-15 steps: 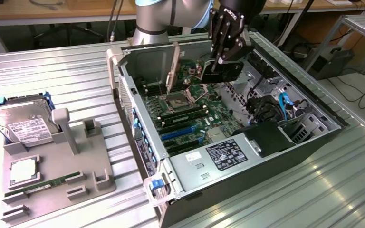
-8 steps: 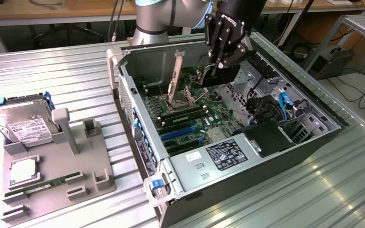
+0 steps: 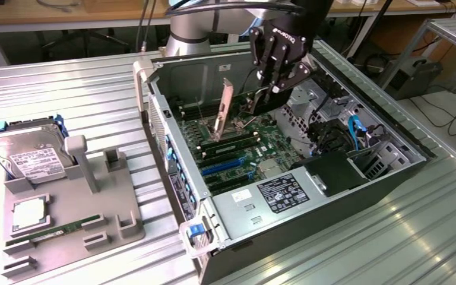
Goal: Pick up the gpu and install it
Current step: 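Insert the gpu into the slot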
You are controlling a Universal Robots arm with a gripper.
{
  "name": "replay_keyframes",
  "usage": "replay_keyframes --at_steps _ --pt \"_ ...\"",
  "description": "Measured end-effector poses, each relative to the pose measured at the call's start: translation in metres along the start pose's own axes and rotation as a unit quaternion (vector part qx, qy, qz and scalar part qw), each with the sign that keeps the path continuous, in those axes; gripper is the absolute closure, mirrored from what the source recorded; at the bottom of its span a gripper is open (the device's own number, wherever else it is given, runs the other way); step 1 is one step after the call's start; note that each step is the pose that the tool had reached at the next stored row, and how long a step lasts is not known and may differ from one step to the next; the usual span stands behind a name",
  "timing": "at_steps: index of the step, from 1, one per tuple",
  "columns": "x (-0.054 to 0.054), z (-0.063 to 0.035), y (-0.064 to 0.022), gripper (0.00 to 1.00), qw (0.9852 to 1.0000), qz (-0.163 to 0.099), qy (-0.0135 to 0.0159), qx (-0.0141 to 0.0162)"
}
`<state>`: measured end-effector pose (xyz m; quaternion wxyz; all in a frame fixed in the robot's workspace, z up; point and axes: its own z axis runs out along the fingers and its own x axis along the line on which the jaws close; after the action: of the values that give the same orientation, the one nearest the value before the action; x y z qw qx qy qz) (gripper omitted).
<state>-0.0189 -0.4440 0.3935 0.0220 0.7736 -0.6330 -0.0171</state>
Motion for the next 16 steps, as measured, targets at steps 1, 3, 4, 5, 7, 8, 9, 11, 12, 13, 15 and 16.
replay_keyframes --at_steps 1,3,4,5,7,8,9,11,12,13,15,16 --pt "-0.001 0.0023 0.0030 0.74 1.0000 -0.002 0.0002 0.0002" --pt "-0.001 0.0052 0.0070 0.74 1.0000 -0.002 0.0004 0.0015" --pt "-0.002 0.0078 0.0086 0.74 1.0000 -0.001 0.0004 0.0018" --pt "-0.002 0.0106 0.0091 0.74 1.0000 0.002 0.0003 0.0019" --pt "-0.002 0.0141 0.0093 0.74 1.0000 0.009 -0.0001 0.0019" --pt "-0.002 0.0165 0.0093 0.74 0.9999 0.016 -0.0005 0.0019" --pt "-0.002 0.0181 0.0094 0.74 0.9998 0.020 -0.0006 0.0019" --pt "-0.002 0.0217 0.0094 0.74 0.9996 0.030 -0.0011 0.0019" --pt "-0.002 0.0242 0.0094 0.74 0.9993 0.036 -0.0015 0.0018" --pt "-0.002 0.0266 0.0095 0.74 0.9991 0.042 -0.0018 0.0018" --pt "-0.003 0.0306 0.0103 0.74 0.9989 0.048 -0.0022 0.0018" --pt "-0.003 0.0334 0.0112 0.74 0.9987 0.050 -0.0023 0.0019"
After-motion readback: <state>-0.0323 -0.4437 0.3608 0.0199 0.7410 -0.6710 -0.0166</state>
